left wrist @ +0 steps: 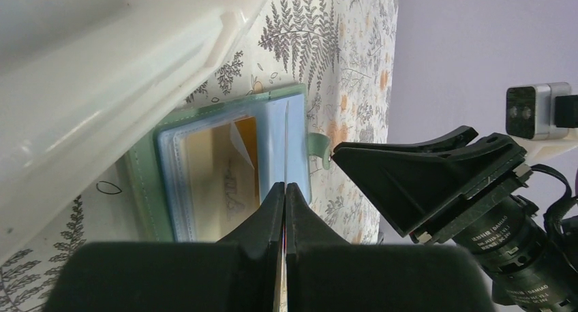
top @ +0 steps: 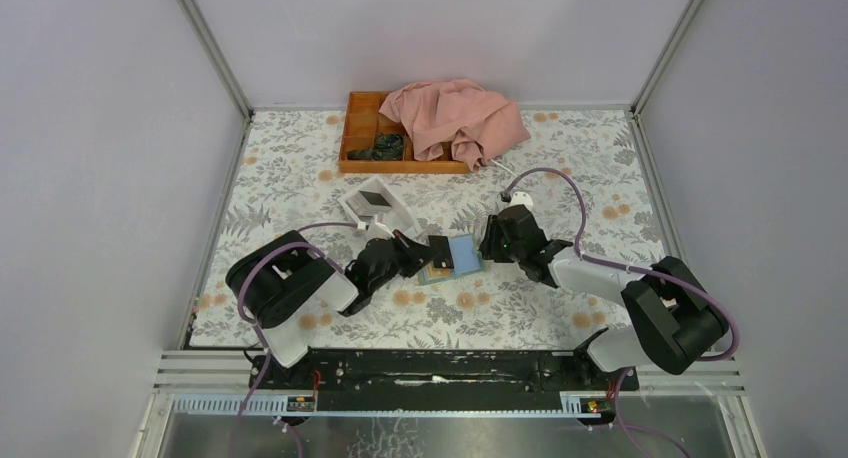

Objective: Put the credit cards into the card holder
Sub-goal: Pick up the credit card from the storage box, then insert the credit card into the card holder.

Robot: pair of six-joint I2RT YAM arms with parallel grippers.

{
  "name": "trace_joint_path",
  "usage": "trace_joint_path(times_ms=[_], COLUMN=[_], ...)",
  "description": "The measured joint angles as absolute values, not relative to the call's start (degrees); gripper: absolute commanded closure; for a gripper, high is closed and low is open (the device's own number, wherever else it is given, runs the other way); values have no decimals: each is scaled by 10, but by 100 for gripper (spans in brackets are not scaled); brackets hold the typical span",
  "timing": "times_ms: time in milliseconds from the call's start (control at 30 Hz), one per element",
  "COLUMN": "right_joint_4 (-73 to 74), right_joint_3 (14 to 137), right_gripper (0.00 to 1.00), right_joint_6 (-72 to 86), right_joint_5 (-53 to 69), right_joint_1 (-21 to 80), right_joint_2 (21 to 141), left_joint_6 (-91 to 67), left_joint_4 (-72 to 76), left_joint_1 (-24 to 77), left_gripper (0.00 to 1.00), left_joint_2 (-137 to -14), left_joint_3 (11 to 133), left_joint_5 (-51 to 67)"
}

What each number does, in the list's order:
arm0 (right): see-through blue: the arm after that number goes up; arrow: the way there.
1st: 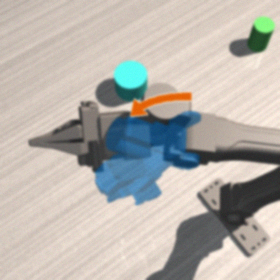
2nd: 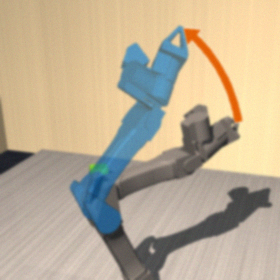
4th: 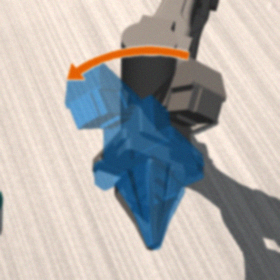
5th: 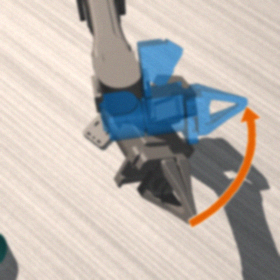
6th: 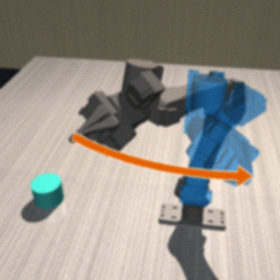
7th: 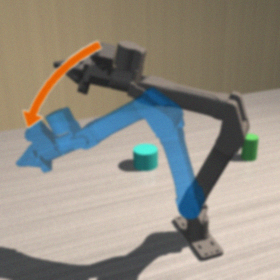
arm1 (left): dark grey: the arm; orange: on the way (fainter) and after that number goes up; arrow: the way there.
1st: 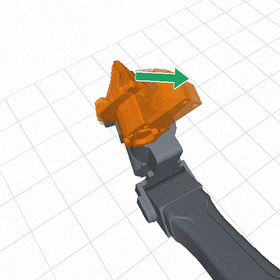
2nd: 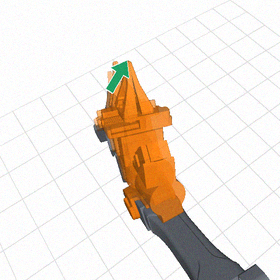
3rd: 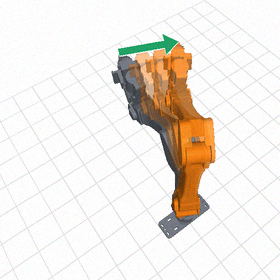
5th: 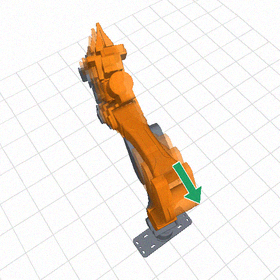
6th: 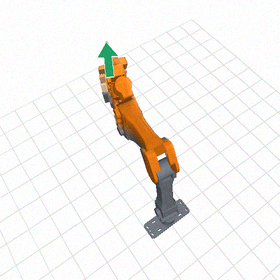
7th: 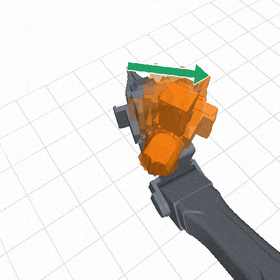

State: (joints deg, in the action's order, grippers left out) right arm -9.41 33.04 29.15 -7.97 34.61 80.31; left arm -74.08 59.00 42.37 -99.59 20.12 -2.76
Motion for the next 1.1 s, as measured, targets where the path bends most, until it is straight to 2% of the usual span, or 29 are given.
trace_joint_path(times_ms=[667,1100], right_joint_4=[-98,-98], right_joint_3=[336,336], right_gripper=[56,56], right_joint_6=[291,289], right_joint_5=[-73,-64], right_joint_1=[344,344], right_joint_2=[809,809], left_joint_6=[-745,-727], left_joint_4=[589,472], left_joint_1=[437,472], left_gripper=[100,100], left_joint_2=[-1010,-945], left_joint_3=[209,231], left_joint_5=[-30,-105])
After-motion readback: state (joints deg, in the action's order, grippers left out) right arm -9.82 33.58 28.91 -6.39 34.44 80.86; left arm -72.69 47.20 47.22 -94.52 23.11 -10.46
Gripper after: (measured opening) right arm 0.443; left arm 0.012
